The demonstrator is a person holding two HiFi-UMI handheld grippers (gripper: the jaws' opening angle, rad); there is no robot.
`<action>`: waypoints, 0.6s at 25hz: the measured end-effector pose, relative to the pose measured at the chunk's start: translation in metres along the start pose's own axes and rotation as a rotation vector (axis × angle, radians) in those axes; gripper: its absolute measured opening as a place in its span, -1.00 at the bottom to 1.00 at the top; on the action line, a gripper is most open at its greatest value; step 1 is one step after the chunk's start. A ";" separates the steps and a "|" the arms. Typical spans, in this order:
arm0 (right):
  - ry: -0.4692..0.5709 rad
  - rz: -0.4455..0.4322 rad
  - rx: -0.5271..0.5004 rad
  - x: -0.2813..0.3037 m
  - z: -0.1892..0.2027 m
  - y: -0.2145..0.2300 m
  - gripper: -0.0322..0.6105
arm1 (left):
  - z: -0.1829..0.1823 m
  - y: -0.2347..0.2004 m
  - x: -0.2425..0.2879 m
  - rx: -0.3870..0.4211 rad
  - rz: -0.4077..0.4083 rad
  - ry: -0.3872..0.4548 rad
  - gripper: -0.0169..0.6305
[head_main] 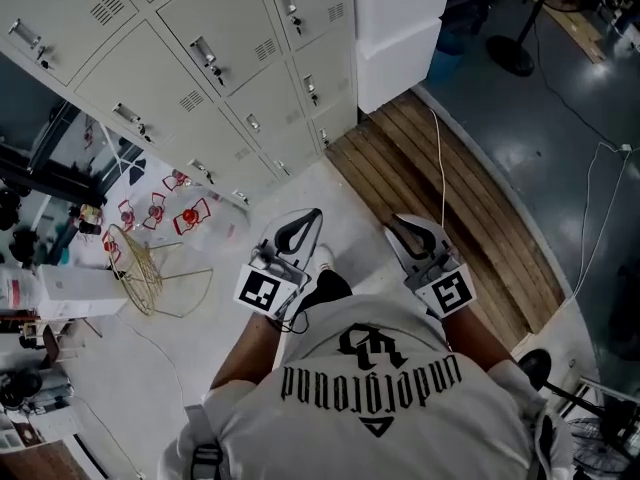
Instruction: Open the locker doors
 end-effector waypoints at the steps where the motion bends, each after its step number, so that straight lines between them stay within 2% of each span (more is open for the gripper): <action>1: -0.002 -0.001 0.008 0.014 -0.001 0.001 -0.65 | 0.002 -0.013 0.002 -0.010 0.003 -0.006 -0.92; 5: -0.003 0.000 0.024 0.071 -0.005 0.004 -0.50 | 0.010 -0.067 0.007 -0.022 0.016 -0.005 -0.92; 10: -0.017 0.016 0.069 0.139 -0.012 0.009 -0.29 | 0.016 -0.136 0.004 0.001 0.034 0.006 -0.92; 15: -0.013 0.023 0.068 0.195 -0.014 0.007 -0.22 | 0.027 -0.197 -0.002 0.009 0.036 0.005 -0.92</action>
Point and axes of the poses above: the fingertips, and each gripper's own axes: x forward along the fingers, y to its right, z out of its underside, the point moved 9 cm from there along -x, backward along the fingers, and after that the axes turned 8 degrees about x, right-handed, at the moved point
